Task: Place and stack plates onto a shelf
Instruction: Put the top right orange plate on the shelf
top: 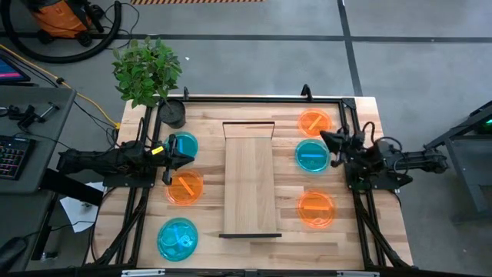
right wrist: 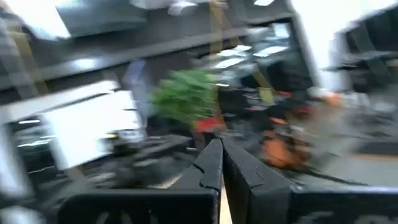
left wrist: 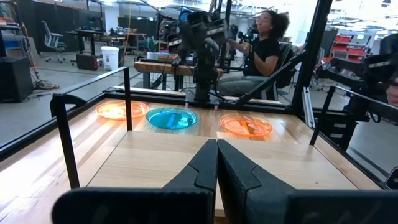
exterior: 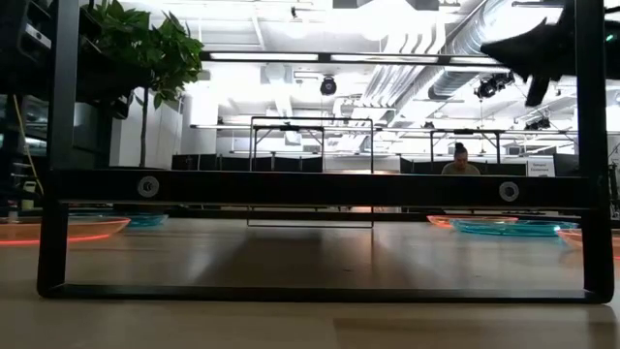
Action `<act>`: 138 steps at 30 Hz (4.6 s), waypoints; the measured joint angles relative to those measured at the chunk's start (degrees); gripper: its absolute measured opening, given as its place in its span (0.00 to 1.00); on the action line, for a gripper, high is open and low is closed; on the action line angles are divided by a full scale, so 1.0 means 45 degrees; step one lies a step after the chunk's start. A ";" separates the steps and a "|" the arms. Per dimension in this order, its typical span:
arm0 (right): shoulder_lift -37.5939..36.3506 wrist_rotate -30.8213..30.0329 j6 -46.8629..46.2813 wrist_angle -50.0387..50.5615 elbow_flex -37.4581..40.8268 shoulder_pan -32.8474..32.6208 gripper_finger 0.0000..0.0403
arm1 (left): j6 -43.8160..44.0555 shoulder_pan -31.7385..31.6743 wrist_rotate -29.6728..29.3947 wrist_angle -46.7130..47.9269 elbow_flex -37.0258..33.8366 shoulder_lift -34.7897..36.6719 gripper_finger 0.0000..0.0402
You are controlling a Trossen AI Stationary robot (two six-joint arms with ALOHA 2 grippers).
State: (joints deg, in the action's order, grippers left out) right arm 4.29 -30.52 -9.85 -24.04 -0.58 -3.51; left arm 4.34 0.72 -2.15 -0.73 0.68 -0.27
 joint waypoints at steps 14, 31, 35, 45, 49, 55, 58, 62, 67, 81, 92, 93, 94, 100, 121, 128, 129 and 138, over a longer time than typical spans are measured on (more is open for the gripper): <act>0.7128 -0.1278 -0.3863 0.7724 -0.4053 0.4251 0.32 | -0.0004 0.0002 0.0000 -0.0001 -0.0002 0.0005 0.00; 1.4871 0.3762 -0.3752 0.4643 -0.4833 0.8727 0.46 | 0.0000 -0.0002 0.0000 -0.0002 0.0000 0.0000 0.00; 1.5772 0.3838 -0.3809 0.4115 -0.4919 0.8725 0.46 | 0.0000 0.0000 0.0000 -0.0005 0.0000 0.0003 0.00; 1.7762 0.3689 -0.2291 0.5255 -0.6646 0.8338 0.46 | 0.0000 0.0000 0.0000 -0.0002 0.0000 0.0005 0.00; 1.8430 0.3062 -0.2077 0.6489 -0.7328 0.8331 0.46 | 0.0000 -0.0002 0.0000 -0.0005 0.0000 0.0000 0.00; 1.8999 0.2409 -0.2132 0.6683 -0.7480 0.8311 0.45 | 0.0000 0.0000 -0.0003 -0.0002 0.0002 0.0002 0.00; 1.9089 0.2206 -0.2129 0.6589 -0.7490 0.8307 0.41 | 0.0000 0.0002 0.0000 0.0000 -0.0002 0.0000 0.00; 1.9114 0.1961 -0.2088 0.6653 -0.7485 0.8356 0.29 | -0.0002 0.0000 -0.0001 -0.0005 -0.0002 0.0000 0.00; 1.9123 0.1678 -0.2033 0.6830 -0.7467 0.8448 0.03 | 0.0000 0.0002 0.0000 -0.0002 0.0002 0.0003 0.00; 1.6209 0.2209 -0.1827 0.8934 -0.7402 0.7466 0.00 | 0.0000 0.0002 -0.0002 0.0000 -0.0002 0.0002 0.00; 1.1525 0.0688 -0.2151 0.9722 -0.7407 0.5069 0.00 | -0.0001 0.0002 -0.0001 -0.0003 0.0001 0.0000 0.00; 1.1219 0.0495 -0.2145 0.9787 -0.7425 0.4867 0.00 | 0.0000 0.0001 -0.0005 -0.0004 0.0001 0.0004 0.00; 1.0955 0.0343 -0.2156 0.9976 -0.7431 0.4708 0.00 | -0.0003 0.0002 0.0000 0.0000 -0.0001 0.0003 0.00; 1.0762 0.0572 -0.3677 1.1802 -0.7431 0.4616 0.00 | -0.0005 -0.0001 -0.0005 0.0000 -0.0001 0.0000 0.00; 1.1813 -0.1285 -0.9400 0.9443 -0.3643 0.8920 0.55 | -0.0001 0.0001 -0.0002 0.0000 -0.0001 0.0004 0.00; 1.1813 -0.0147 -0.9599 0.6818 -0.2551 1.0335 0.49 | 0.0000 0.0002 0.0000 -0.0005 -0.0002 0.0000 0.00; 1.1813 -0.0007 -0.9605 0.6508 -0.2410 1.0457 0.48 | 0.0000 0.0000 -0.0002 0.0000 0.0000 0.0000 0.00; 1.1823 0.1117 -0.9817 0.4654 -0.1530 1.1107 0.43 | 0.0000 0.0001 -0.0001 -0.0001 -0.0002 0.0001 0.00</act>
State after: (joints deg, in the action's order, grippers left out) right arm 57.49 -25.50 -54.03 -3.10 -7.46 46.47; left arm 4.34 0.73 -2.16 -0.74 0.67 -0.27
